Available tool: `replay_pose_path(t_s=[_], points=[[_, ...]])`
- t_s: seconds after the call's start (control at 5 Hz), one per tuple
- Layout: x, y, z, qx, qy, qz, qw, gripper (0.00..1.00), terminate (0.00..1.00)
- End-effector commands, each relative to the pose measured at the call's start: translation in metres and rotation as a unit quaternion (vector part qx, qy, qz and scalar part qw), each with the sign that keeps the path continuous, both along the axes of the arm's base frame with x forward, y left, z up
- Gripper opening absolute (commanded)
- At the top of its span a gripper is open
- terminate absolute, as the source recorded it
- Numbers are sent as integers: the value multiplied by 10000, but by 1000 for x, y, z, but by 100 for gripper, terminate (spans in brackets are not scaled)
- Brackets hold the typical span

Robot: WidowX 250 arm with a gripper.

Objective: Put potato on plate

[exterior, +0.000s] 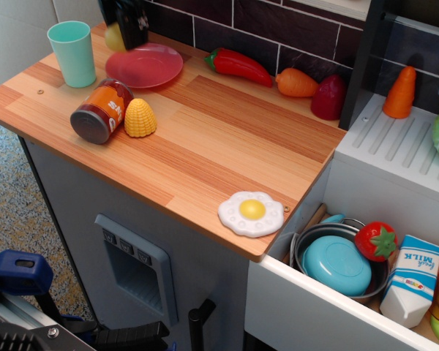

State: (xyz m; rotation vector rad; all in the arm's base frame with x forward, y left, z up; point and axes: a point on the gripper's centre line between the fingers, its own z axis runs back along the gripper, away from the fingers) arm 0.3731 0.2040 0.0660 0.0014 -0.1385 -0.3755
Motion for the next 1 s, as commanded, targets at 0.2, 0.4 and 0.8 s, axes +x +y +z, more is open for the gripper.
replay_pose_path(t_s=[0.2,0.4,0.8], points=[[2,1,3,58,-372,-519,9979,100,0],[2,1,3,58,-372,-519,9979,100,0],[2,1,3,58,-372,-519,9979,100,100]])
